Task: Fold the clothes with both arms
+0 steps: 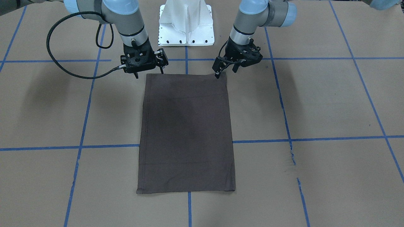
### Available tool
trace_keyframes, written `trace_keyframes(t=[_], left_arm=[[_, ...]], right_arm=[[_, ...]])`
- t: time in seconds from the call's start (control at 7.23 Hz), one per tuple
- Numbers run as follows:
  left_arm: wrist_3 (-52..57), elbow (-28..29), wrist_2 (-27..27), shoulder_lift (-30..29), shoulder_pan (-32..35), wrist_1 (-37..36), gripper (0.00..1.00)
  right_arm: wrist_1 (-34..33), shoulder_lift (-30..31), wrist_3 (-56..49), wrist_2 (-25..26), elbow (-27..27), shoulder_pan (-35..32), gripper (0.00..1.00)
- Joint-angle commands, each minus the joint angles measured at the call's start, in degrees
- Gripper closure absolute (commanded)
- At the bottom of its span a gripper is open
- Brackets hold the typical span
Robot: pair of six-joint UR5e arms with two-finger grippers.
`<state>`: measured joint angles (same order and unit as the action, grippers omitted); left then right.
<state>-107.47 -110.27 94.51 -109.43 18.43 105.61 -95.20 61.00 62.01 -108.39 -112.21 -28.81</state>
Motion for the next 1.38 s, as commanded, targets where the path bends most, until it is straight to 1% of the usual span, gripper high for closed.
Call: trace_keyframes(t=[0.0, 0.42, 0.69, 0.97, 1.25], left_arm=[[-2.2, 1.2, -3.4, -1.2, -4.1, -3.3, 0.03], [-2.3, 2.4, -3.5, -2.1, -3.1, -3.5, 0.09], [-2.2, 3.8, -4.5, -2.5, -2.7, -3.5, 0.11], [-2.2, 4.2, -4.6, -3.3, -2.7, -3.5, 0.17], [-2.0, 4.3, -4.5, -3.3, -2.7, -3.5, 0.17]], right_arm=[[0.3, 0.0, 2.0, -0.1, 0.0, 0.1, 0.00], [0.3, 0.0, 2.0, -0.1, 0.0, 0.1, 0.00], [0.3, 0.0, 2.1, -0.2, 0.0, 0.1, 0.00], [0.3, 0.0, 2.1, -0.2, 0.0, 0.0, 0.00], [0.3, 0.1, 2.0, -0.2, 0.0, -0.3, 0.00]])
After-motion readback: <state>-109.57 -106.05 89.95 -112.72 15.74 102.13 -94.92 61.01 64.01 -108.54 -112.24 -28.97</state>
